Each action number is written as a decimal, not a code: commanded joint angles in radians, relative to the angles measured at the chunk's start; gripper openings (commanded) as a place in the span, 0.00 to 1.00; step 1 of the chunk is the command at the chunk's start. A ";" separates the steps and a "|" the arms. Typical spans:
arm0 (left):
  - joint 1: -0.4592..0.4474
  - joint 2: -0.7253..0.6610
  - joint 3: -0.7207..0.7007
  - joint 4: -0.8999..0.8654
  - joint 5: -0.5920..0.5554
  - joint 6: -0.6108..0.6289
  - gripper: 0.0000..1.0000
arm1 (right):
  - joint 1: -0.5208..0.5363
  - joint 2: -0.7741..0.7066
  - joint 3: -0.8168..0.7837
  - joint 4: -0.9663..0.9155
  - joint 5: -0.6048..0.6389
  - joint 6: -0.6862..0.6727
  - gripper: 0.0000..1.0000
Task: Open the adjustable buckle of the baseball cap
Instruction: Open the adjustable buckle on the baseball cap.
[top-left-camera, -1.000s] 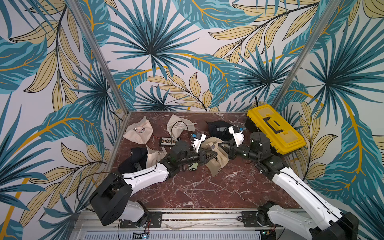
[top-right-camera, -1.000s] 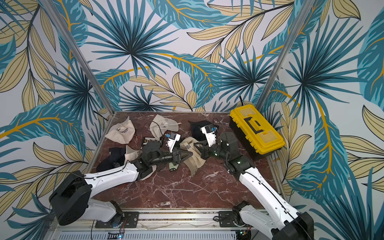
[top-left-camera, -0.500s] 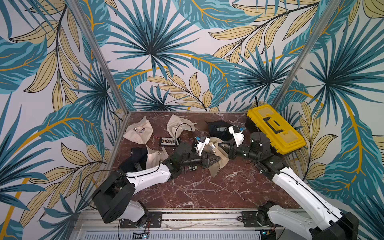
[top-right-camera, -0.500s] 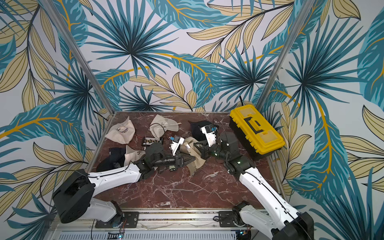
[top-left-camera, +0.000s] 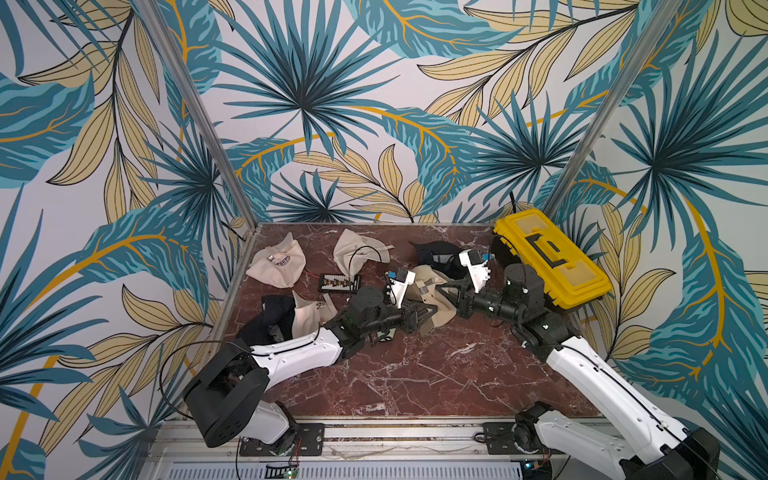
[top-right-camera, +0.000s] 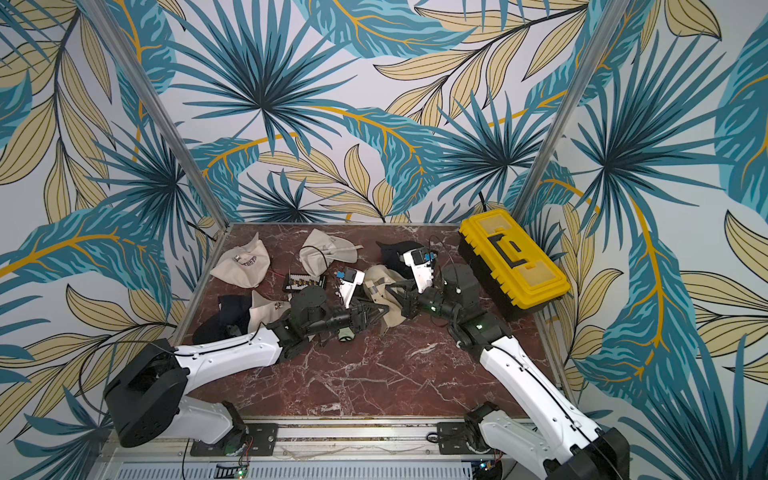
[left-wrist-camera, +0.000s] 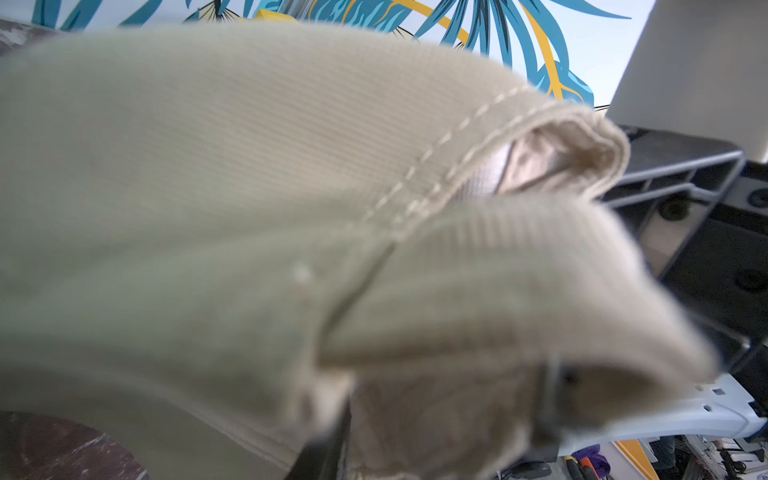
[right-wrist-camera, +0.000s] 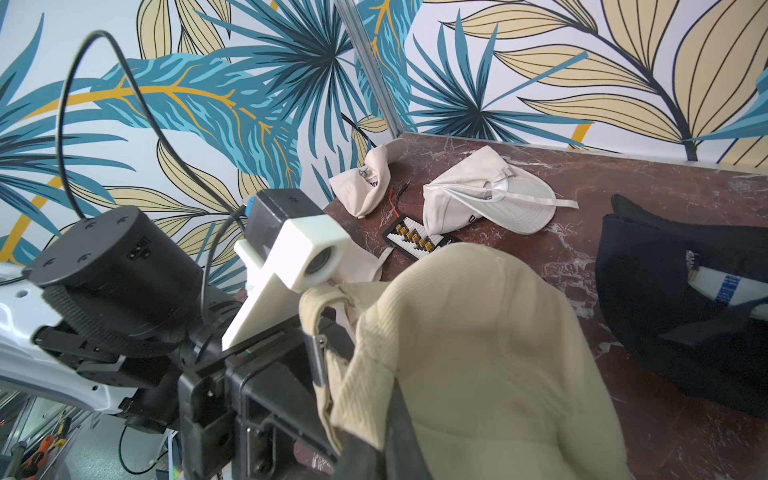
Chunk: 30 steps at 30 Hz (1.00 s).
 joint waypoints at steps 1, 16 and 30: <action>-0.004 -0.041 -0.008 0.014 0.005 0.043 0.29 | 0.002 -0.015 -0.018 0.032 -0.018 0.007 0.00; -0.003 -0.034 -0.065 0.014 0.071 0.088 0.14 | -0.005 0.003 -0.010 0.048 0.003 0.038 0.00; -0.003 -0.061 -0.082 0.014 0.024 0.108 0.13 | -0.006 -0.024 -0.012 0.039 -0.047 0.042 0.00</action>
